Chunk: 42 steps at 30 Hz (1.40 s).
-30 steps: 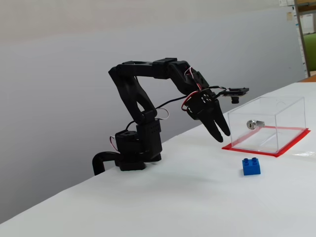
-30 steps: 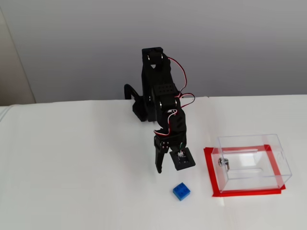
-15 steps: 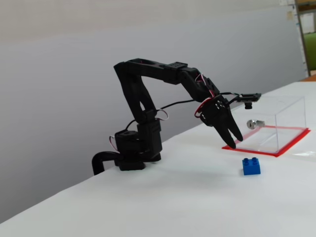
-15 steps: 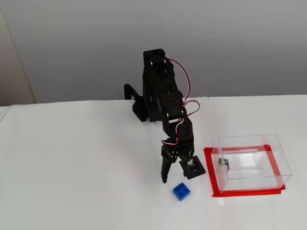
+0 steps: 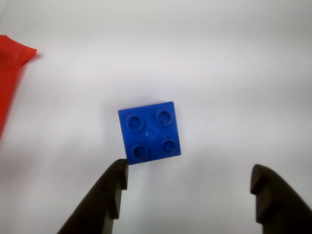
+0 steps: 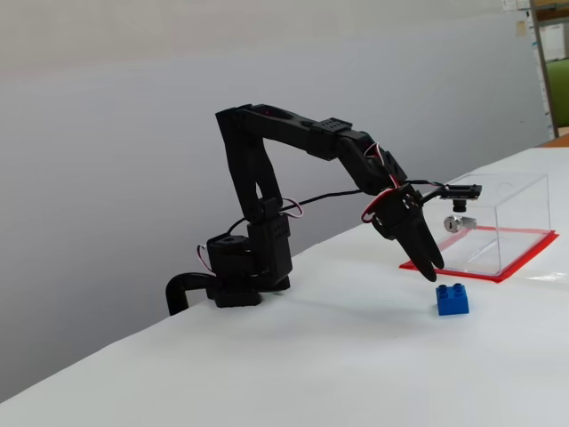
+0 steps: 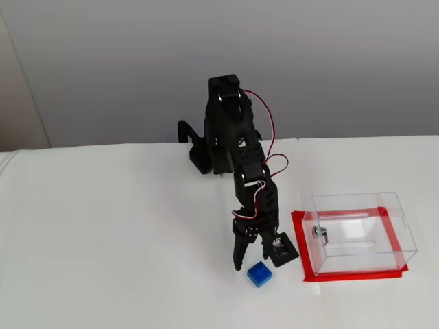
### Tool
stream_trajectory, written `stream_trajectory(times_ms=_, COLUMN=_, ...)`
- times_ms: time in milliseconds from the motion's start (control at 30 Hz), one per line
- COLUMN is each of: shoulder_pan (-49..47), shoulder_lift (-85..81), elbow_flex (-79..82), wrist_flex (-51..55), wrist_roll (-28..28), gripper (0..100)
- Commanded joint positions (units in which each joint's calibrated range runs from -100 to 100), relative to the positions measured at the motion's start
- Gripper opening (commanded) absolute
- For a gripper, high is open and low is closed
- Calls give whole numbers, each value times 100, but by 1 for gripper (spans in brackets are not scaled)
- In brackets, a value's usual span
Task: Pick the blue lego brick and place it into the transparent box
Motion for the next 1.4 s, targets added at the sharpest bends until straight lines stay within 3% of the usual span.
stream_trajectory(times_ms=0, shoulder_pan=-17, shoulder_lift=57, elbow_flex=-528, wrist_flex=-37, wrist_roll=5, gripper=28)
stream_trajectory(times_ms=1067, shoulder_pan=-120, shoulder_lift=278, elbow_flex=-555, wrist_flex=-116, wrist_roll=-42, gripper=32)
stream_trajectory(times_ms=1367, shoulder_pan=-157, shoulder_lift=1067, elbow_flex=-1125, wrist_flex=-89, wrist_roll=-47, gripper=32)
